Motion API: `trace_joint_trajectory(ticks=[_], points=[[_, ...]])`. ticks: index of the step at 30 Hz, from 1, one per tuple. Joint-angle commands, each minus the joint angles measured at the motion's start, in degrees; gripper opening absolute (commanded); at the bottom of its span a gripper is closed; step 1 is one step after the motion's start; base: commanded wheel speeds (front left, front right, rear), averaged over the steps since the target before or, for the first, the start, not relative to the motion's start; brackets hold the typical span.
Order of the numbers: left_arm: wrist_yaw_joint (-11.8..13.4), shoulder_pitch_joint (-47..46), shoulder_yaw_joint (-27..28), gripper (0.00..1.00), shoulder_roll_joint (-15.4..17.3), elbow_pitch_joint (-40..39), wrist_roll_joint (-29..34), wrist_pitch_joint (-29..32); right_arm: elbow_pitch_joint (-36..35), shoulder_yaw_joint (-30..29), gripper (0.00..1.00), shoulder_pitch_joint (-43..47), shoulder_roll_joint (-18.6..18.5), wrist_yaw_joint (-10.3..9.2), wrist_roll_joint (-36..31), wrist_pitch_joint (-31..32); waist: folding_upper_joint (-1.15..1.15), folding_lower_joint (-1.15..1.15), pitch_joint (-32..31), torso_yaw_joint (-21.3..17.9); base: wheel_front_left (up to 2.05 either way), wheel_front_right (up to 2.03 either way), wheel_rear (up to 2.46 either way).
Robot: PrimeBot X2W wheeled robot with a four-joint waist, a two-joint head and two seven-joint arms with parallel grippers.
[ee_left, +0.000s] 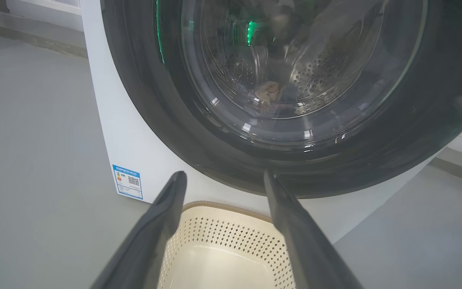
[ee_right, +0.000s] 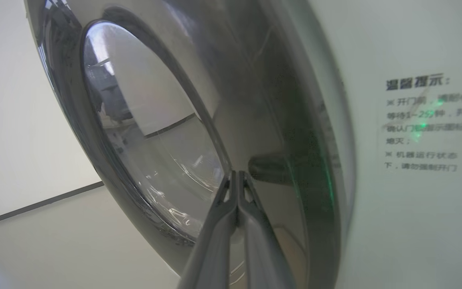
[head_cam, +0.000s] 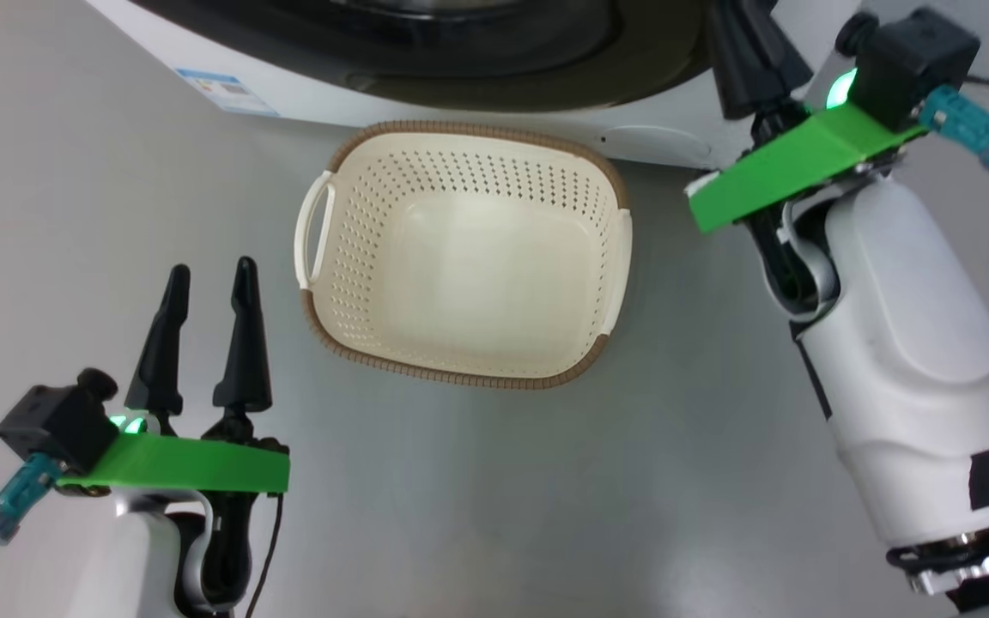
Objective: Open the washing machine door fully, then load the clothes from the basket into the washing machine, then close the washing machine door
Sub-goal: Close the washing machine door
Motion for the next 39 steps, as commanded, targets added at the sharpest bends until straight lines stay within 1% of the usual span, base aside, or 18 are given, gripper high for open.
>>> trace_joint_trajectory(ticks=[1,2,4,6,7,8,19,31,39], points=[[-0.1,0.6,2.0,1.00,2.1,-0.7,-0.3,-0.4,-1.7,1.4,0.00,2.7,1.7,-0.33,0.7,-0.3,0.00,0.00,-1.2,-0.8,0.00,0.00,0.00],[-0.1,0.8,2.1,1.00,2.3,-0.5,-0.4,-0.4,-1.9,1.6,0.00,3.5,1.8,-0.33,0.9,-0.3,0.00,0.00,-1.6,-1.1,0.00,0.00,0.00],[-0.1,1.2,2.3,1.00,2.7,-0.1,-0.4,-0.4,-2.4,1.9,0.32,5.1,1.8,-0.33,1.1,-0.3,0.00,0.00,-2.4,-1.7,0.00,0.00,0.00],[-0.1,1.5,2.6,1.00,3.1,0.3,-0.4,-0.4,-2.7,2.2,0.47,6.6,1.9,-0.33,1.3,-0.3,0.00,0.00,-3.0,-2.3,0.00,0.00,0.00],[-0.1,1.6,2.7,1.00,3.3,0.5,-0.4,-0.4,-2.8,2.4,0.82,7.3,1.9,-0.33,1.3,-0.3,0.00,0.00,-3.4,-2.6,0.00,0.00,0.00],[-0.1,1.7,2.7,1.00,3.6,0.6,-0.3,-0.4,-2.9,2.5,1.00,8.0,1.9,-0.33,1.4,-0.3,0.00,0.00,-3.7,-2.9,0.00,0.00,0.00],[-0.1,3.6,4.4,1.00,6.4,2.8,0.3,-0.4,-3.9,2.4,1.00,15.7,2.2,-0.33,1.7,-0.3,0.00,0.00,-8.3,-6.7,0.00,0.00,0.00],[-0.1,6.0,6.4,1.00,9.0,3.2,0.5,-0.4,-5.8,-1.6,1.00,25.8,2.5,-0.33,1.5,-0.3,0.00,0.00,-12.2,-12.7,0.00,0.00,0.00],[-0.1,7.3,7.0,1.00,10.3,4.1,0.4,-0.4,-6.5,-3.7,1.00,28.8,2.6,-0.33,1.1,-0.3,0.00,0.00,-13.5,-16.1,0.00,0.00,0.00]])
